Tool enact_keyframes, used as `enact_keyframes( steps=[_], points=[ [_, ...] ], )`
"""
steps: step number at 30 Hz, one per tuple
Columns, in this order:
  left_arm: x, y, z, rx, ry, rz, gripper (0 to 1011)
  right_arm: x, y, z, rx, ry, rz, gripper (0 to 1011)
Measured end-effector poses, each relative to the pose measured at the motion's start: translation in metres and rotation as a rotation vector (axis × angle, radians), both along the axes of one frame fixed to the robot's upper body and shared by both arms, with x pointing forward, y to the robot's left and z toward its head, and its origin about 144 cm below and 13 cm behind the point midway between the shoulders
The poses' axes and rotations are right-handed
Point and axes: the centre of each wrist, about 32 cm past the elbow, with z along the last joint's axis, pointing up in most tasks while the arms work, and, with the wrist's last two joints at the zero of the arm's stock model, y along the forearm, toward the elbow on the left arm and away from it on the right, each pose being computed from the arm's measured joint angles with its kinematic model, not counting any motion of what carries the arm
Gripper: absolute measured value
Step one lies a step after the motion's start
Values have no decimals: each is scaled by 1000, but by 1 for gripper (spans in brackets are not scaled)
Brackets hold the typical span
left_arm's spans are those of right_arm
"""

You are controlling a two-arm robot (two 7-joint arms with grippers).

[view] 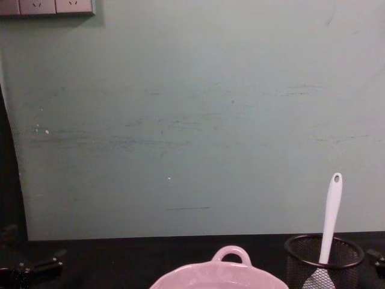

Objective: Use the one hand to pick up the spoon and stir the clear water in the bowl.

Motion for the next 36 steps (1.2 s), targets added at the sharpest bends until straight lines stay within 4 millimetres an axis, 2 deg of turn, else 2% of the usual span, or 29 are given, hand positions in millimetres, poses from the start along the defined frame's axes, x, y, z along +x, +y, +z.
enact_keyframes(
  steps=[36],
  points=[
    [0, 0, 0, 0, 0, 0, 1011, 0, 0, 0, 0, 0, 0, 1002]
  ],
)
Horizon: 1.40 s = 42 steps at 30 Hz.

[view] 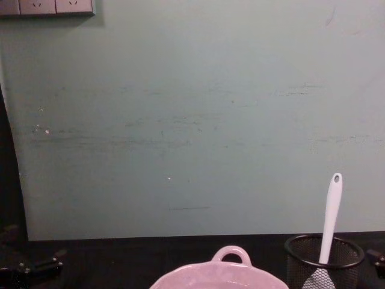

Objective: Use the one hand to pick up the spoon and stir the clear water in the bowl.

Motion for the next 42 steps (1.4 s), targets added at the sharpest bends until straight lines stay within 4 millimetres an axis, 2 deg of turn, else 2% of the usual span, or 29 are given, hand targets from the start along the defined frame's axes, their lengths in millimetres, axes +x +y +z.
enact_keyframes(
  steps=[9, 17, 23, 29, 37, 42],
  points=[
    [0, 0, 0, 0, 0, 0, 1011, -6, -2, 11, -133, -28, -3, 1002],
    [0, 0, 0, 0, 0, 0, 1011, -23, -10, 29, -105, -41, 8, 1002],
    [0, 0, 0, 0, 0, 0, 1012, -36, -20, 46, 62, -37, 42, 1002],
    [0, 0, 0, 0, 0, 0, 1011, -40, -29, 59, 360, 28, 108, 1002],
    [0, 0, 0, 0, 0, 0, 1011, -30, -28, 70, 667, 166, 185, 1002],
    [0, 0, 0, 0, 0, 0, 1011, -16, -27, 72, 772, 272, 194, 1002]
  ],
)
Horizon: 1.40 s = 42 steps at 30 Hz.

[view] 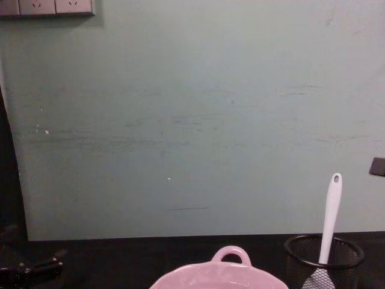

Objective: Use the one hand to pick up the spoon and stir the clear water in the bowl.

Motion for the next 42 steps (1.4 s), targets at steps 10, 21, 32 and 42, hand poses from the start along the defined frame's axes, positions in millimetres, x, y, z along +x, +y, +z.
enact_keyframes(
  steps=[10, 21, 32, 42],
  points=[
    [0, 0, 0, 0, 0, 0, 1011, 37, -3, 1, 59, 158, 39, 1002],
    [0, 0, 0, 0, 0, 0, 1011, 76, -1, 3, 4, 140, 128, 1002],
    [0, 0, 0, 0, 0, 0, 1011, 99, 3, -2, -11, 144, 144, 1002],
    [0, 0, 0, 0, 0, 0, 1011, 112, 4, -8, -1, 143, 153, 1002]
  ],
)
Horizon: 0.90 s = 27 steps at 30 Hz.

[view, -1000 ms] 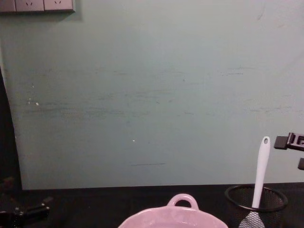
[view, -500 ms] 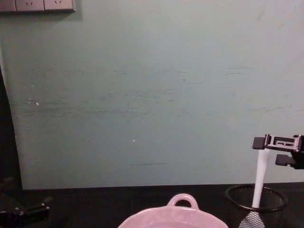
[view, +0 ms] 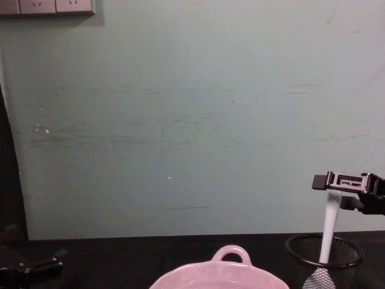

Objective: Use the one hand to pick up the spoon and stir the clear water in the bowl.

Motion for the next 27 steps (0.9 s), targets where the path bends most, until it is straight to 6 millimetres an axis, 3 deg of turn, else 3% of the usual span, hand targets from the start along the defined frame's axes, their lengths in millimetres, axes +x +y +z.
enact_keyframes(
  steps=[15, 22, 27],
  points=[
    [0, 0, 0, 0, 0, 0, 1011, 3, 0, -2, 9, -4, 7, 995],
    [0, 0, 0, 0, 0, 0, 1011, 2, 0, -1, 7, -2, 6, 842],
    [0, 0, 0, 0, 0, 0, 1011, 2, 0, -1, 6, -2, 5, 678]
  ],
)
